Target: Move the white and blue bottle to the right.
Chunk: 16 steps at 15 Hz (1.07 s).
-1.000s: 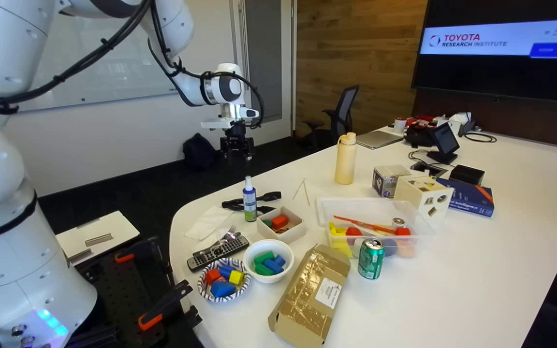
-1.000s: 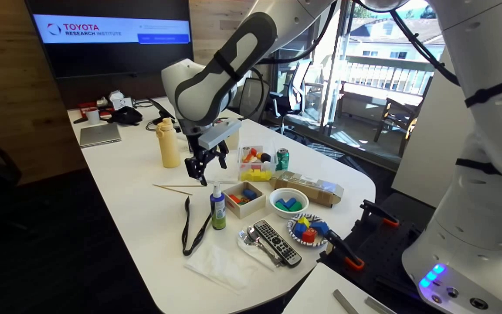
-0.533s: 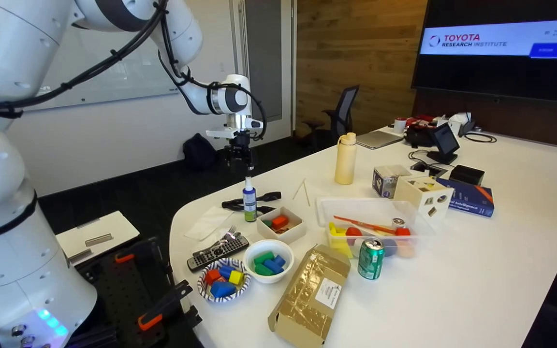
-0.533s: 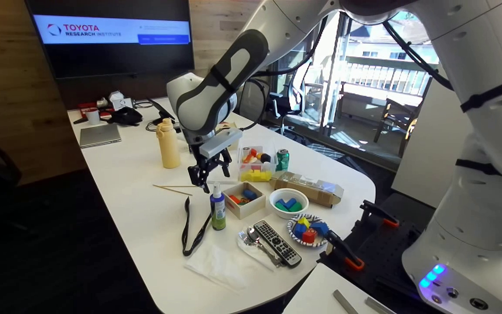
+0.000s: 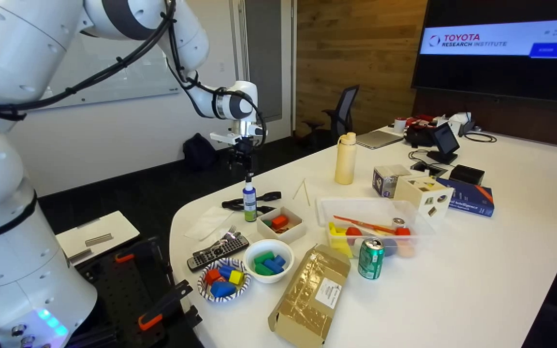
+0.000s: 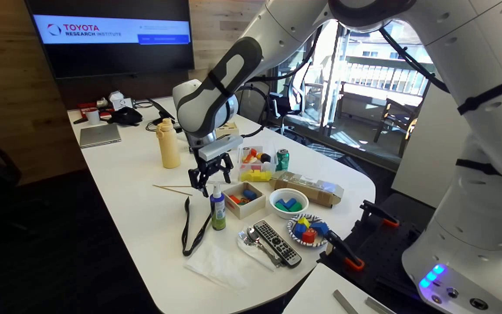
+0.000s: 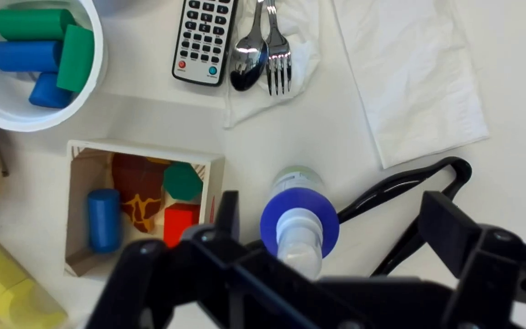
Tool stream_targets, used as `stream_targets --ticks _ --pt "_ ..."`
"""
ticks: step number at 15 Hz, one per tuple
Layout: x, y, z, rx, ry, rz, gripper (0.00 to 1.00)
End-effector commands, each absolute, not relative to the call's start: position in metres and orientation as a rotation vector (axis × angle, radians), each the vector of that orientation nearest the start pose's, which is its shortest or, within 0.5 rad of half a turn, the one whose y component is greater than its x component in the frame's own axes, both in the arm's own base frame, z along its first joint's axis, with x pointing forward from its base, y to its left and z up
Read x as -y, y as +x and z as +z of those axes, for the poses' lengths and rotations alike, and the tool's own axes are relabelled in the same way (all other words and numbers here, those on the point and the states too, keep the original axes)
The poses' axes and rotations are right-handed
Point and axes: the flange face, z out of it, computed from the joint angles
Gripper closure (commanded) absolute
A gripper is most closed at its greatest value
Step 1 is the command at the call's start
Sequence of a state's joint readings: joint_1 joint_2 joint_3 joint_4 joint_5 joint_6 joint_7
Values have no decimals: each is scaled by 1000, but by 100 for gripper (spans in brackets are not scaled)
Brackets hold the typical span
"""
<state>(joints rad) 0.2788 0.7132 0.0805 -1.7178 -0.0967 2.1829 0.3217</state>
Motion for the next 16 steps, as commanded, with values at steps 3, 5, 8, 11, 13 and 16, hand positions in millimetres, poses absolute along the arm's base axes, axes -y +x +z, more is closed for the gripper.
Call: stream_targets --ticks 3,5,8,11,13,16 --pt "-216 610 158 127 -3216 349 0" --pt "-215 614 160 119 -3214 339 0" --pt "-225 614 169 140 -3185 293 0" --pt "-228 616 173 128 -3170 240 0" --pt "-223 618 173 108 -3174 213 0" --pt "-211 621 167 63 -3183 217 0"
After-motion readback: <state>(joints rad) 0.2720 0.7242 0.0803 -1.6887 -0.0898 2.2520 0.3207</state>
